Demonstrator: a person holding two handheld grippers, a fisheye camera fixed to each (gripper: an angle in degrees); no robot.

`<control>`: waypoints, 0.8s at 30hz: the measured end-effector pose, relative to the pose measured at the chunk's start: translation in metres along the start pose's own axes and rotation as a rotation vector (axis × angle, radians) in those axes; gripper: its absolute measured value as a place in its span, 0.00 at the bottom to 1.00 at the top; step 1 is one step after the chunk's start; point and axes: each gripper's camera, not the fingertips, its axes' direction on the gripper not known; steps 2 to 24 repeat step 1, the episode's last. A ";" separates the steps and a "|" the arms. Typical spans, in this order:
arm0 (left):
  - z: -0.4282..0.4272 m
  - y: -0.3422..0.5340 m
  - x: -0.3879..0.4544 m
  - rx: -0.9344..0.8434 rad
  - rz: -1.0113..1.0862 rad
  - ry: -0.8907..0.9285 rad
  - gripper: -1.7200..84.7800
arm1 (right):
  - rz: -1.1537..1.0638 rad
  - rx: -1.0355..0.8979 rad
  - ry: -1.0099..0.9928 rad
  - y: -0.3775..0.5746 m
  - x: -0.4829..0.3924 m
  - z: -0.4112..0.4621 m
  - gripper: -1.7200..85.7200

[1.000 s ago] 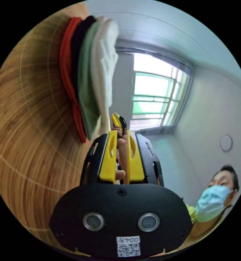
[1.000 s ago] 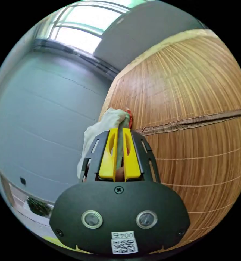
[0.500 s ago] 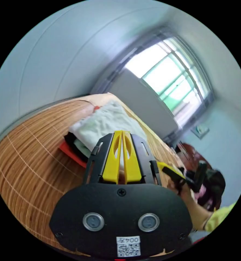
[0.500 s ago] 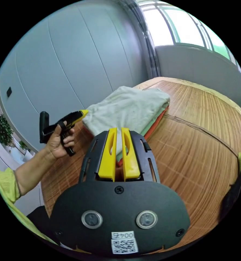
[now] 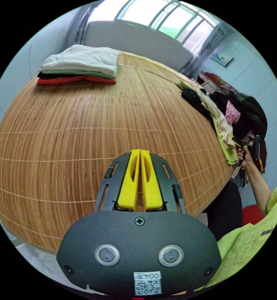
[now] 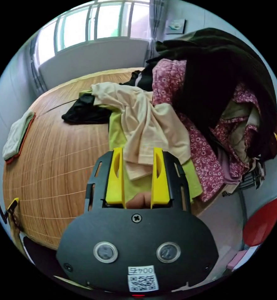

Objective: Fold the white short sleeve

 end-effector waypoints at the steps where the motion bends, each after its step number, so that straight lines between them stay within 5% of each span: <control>1: 0.001 -0.001 0.008 -0.007 0.014 -0.032 0.02 | -0.034 -0.013 0.054 -0.004 -0.001 0.006 0.19; 24: 0.001 -0.001 0.008 -0.007 0.014 -0.032 0.02 | -0.034 -0.013 0.054 -0.004 -0.001 0.006 0.19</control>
